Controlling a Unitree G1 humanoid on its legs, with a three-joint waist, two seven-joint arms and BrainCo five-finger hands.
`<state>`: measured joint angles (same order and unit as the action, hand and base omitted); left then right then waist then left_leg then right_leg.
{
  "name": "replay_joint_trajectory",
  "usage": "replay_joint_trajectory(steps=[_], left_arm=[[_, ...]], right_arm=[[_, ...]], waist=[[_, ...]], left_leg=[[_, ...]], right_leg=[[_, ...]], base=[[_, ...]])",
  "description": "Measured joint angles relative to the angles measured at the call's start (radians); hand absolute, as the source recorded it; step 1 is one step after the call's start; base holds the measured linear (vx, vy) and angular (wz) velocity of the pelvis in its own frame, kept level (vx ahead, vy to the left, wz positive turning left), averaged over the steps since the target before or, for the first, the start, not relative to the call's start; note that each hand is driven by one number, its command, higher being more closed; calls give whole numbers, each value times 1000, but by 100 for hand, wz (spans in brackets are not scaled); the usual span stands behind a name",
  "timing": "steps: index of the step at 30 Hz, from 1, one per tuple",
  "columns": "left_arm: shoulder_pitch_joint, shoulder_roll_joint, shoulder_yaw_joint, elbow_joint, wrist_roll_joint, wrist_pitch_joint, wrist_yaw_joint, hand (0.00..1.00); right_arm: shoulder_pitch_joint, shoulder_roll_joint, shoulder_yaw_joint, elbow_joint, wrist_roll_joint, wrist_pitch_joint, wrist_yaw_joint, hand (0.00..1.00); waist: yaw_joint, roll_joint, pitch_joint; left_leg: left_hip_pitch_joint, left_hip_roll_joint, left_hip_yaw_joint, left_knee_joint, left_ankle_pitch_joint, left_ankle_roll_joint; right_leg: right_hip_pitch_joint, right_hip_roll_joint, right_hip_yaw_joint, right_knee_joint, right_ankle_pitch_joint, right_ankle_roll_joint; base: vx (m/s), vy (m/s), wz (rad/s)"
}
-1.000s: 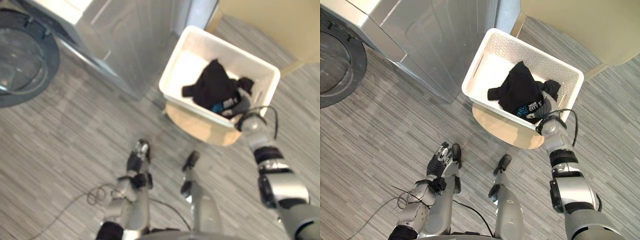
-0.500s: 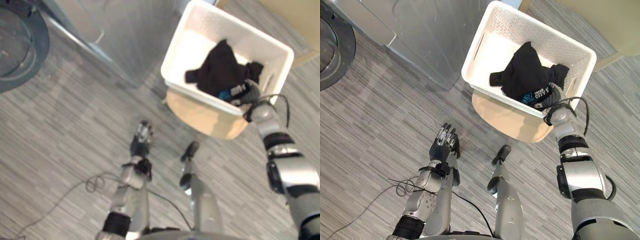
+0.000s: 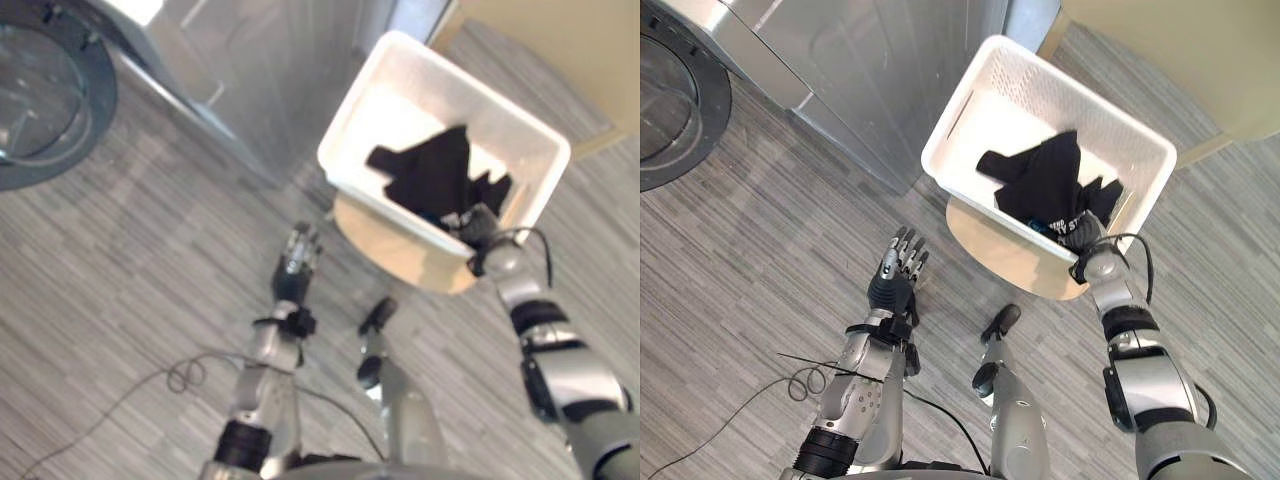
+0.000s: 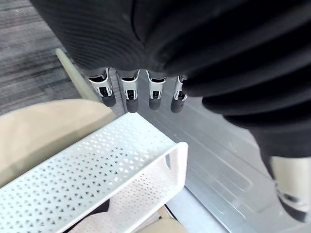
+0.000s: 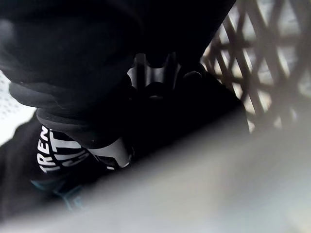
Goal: Pick up the laundry basket with both hands and put the clothes into the washing machine.
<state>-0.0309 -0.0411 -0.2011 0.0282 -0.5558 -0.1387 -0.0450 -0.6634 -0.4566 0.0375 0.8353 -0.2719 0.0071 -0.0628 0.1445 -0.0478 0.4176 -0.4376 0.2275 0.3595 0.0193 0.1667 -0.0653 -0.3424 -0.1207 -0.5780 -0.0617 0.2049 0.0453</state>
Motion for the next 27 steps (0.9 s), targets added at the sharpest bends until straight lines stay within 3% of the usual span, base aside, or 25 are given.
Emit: replay_joint_trajectory(steps=[6, 11, 14, 20, 27], left_arm=[[67, 97, 34, -9, 46, 2, -23, 0], [195, 151, 206, -57, 100, 1, -39, 0], [222, 182, 252, -96, 138, 1, -43, 0], [222, 206, 235, -184, 177, -2, -70, 0], [160, 201, 150, -187, 258, -1, -94, 0]], right_arm=[[52, 0, -142, -197, 27, -2, -41, 100], [214, 0, -263, -450, 30, -2, -69, 100], [290, 0, -326, -584, 37, -8, -68, 100], [378, 41, -341, -693, 96, -46, -35, 100], [393, 63, -305, -723, 169, -48, 45, 100]], waist=[[-32, 1, -50], [-73, 18, -175], [-82, 35, -221], [-109, 40, -299], [-132, 45, -312]], left_leg=[[85, -17, 17, -23, 0, 0], [198, -55, 29, -86, -5, -3], [250, -70, 33, -111, -6, -2], [312, -82, 39, -111, -13, 2], [348, -89, 44, -112, -23, -6]], right_leg=[[66, -5, 24, -15, -5, 1], [145, -19, 46, -26, -28, 17], [183, -23, 55, -28, -34, 25], [239, -32, 66, -30, -34, 25], [267, -37, 84, -36, -34, 28]], base=[[47, 64, -5], [52, 74, -4], [69, 50, 2], [84, 19, -2], [28, 7, -6]])
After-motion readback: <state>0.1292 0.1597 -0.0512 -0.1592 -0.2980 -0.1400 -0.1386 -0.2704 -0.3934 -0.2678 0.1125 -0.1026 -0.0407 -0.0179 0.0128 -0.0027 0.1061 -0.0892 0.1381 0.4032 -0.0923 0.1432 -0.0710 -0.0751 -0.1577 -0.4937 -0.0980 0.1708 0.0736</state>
